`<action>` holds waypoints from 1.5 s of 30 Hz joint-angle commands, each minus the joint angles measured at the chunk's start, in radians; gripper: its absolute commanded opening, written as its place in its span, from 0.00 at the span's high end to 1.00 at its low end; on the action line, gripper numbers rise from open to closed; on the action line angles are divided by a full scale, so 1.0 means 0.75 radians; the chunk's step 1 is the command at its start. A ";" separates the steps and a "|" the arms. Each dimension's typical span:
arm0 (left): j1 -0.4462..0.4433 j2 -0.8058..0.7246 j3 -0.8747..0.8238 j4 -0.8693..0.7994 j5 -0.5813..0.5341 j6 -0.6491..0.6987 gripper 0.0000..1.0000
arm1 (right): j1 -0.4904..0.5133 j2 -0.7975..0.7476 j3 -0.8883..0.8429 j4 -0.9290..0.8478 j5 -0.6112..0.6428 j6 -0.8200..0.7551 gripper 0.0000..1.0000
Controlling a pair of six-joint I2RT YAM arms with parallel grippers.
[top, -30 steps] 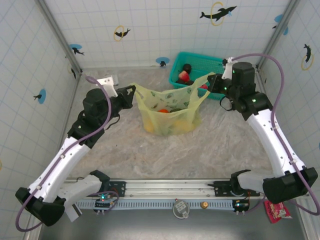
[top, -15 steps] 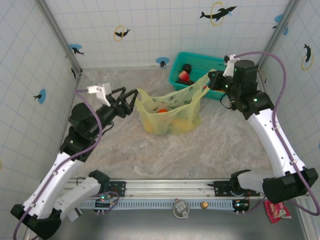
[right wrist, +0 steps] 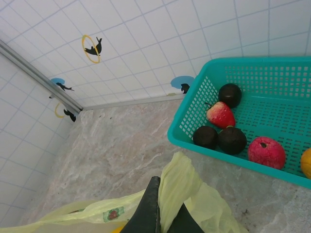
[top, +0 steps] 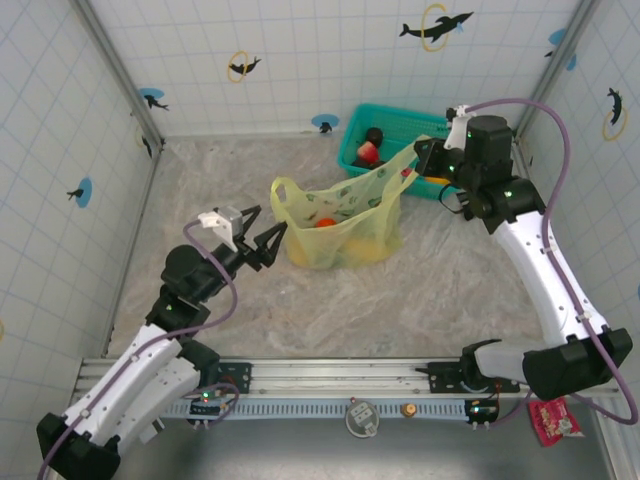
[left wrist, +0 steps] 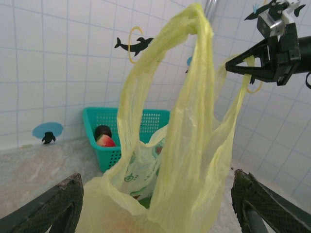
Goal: Place the fake fruits into the plastic bag and tie a complex knot
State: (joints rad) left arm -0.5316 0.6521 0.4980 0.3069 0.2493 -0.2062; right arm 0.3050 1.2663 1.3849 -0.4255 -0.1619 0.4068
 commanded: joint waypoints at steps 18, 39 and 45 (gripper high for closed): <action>-0.008 0.612 0.136 0.782 -0.017 0.022 0.47 | -0.008 -0.015 0.021 -0.019 -0.086 -0.054 0.96; -0.048 0.636 0.174 0.675 -0.103 0.084 0.87 | 0.131 -0.282 0.040 -0.027 0.000 0.047 0.53; -0.055 0.637 0.210 0.643 -0.094 0.104 0.87 | 0.384 -0.215 0.043 0.218 -0.012 0.340 0.59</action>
State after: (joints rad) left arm -0.5632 1.1408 0.6132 0.7952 0.1745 -0.1539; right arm 0.5320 1.0832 1.3853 -0.4149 -0.1425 0.5068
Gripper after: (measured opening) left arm 0.133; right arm 0.419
